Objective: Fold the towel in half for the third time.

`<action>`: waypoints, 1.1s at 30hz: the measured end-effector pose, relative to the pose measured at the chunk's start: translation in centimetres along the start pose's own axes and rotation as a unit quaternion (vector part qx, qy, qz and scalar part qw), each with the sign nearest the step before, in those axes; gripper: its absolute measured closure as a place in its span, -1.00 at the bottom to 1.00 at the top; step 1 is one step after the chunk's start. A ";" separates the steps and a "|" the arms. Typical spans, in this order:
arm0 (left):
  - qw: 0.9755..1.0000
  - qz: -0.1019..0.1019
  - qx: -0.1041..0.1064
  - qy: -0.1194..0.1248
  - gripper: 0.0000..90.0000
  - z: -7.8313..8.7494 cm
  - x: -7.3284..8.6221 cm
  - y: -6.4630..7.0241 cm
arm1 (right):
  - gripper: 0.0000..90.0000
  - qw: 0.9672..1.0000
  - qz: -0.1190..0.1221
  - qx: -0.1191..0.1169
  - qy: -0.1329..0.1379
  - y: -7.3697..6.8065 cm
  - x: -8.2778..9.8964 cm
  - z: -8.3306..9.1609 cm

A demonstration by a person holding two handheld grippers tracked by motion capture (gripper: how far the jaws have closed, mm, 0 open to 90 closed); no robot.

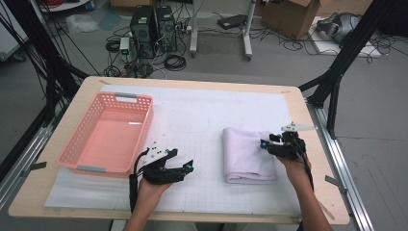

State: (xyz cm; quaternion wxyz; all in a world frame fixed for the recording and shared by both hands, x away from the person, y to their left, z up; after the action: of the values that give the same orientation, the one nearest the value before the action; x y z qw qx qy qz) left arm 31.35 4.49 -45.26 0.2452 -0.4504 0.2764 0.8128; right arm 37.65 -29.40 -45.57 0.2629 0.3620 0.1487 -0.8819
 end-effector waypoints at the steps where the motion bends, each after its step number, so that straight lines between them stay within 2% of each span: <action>1: 1.000 0.002 0.000 -0.001 -0.45 0.0 0.0 0.0 | 0.02 1.000 0.009 -0.011 -0.002 -0.5 0.7 0.3; 4: 1.000 0.001 0.000 -0.001 -0.45 0.0 0.0 0.1 | 0.00 0.999 0.031 -0.012 -0.014 -1.2 2.7 0.9; 7: 1.000 0.000 0.000 -0.001 -0.45 0.0 0.0 0.1 | 0.01 0.998 0.054 0.008 -0.037 -1.1 4.6 1.1; 11: 1.000 0.001 -0.001 -0.001 -0.45 0.1 0.0 0.1 | 0.04 0.999 0.003 0.007 -0.035 -0.3 5.8 2.1; 15: 1.000 0.003 0.000 0.001 -0.45 0.2 -0.1 0.2 | -0.01 1.000 -0.003 0.005 -0.010 -0.4 5.8 3.4; 17: 1.000 0.001 0.002 0.002 -0.46 0.3 -0.1 0.2 | -0.14 1.000 -0.007 0.001 0.006 -0.6 5.8 4.3; 19: 1.000 0.001 0.003 0.005 -0.47 0.3 -0.2 0.3 | -0.27 1.000 0.002 0.002 0.017 -0.8 5.8 5.2; 23: 1.000 0.000 0.005 0.009 -0.48 0.3 -0.3 0.4 | -0.46 0.999 0.004 0.011 0.036 -1.3 6.4 7.1; 27: 1.000 -0.004 0.011 0.011 -0.51 0.3 -0.3 0.5 | -0.53 0.999 0.007 0.014 0.052 -1.3 6.9 8.5; 29: 1.000 -0.006 0.013 0.013 -0.54 0.3 -0.3 0.6 | -0.54 0.998 0.012 0.014 0.053 -1.2 7.1 8.8; 33: 1.000 -0.013 0.018 0.015 -0.53 0.5 -0.4 0.9 | -0.58 0.997 0.016 0.005 0.075 -1.3 6.8 9.3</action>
State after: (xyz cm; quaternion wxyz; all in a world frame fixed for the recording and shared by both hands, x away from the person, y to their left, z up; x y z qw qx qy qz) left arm 30.69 4.15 -44.49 0.2596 -0.4613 0.2884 0.7979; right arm 27.65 -34.97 -43.88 0.2629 0.4309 0.1578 -0.8487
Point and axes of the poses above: each handheld gripper's, and its own axes: z roughly backward along the jaws, x roughly out of its underside, y roughly to its right, the point moved 7 cm from there along -z, roughly forward along the jaws, and after that the axes turned 6 degrees about -y, right-handed, at the moved point
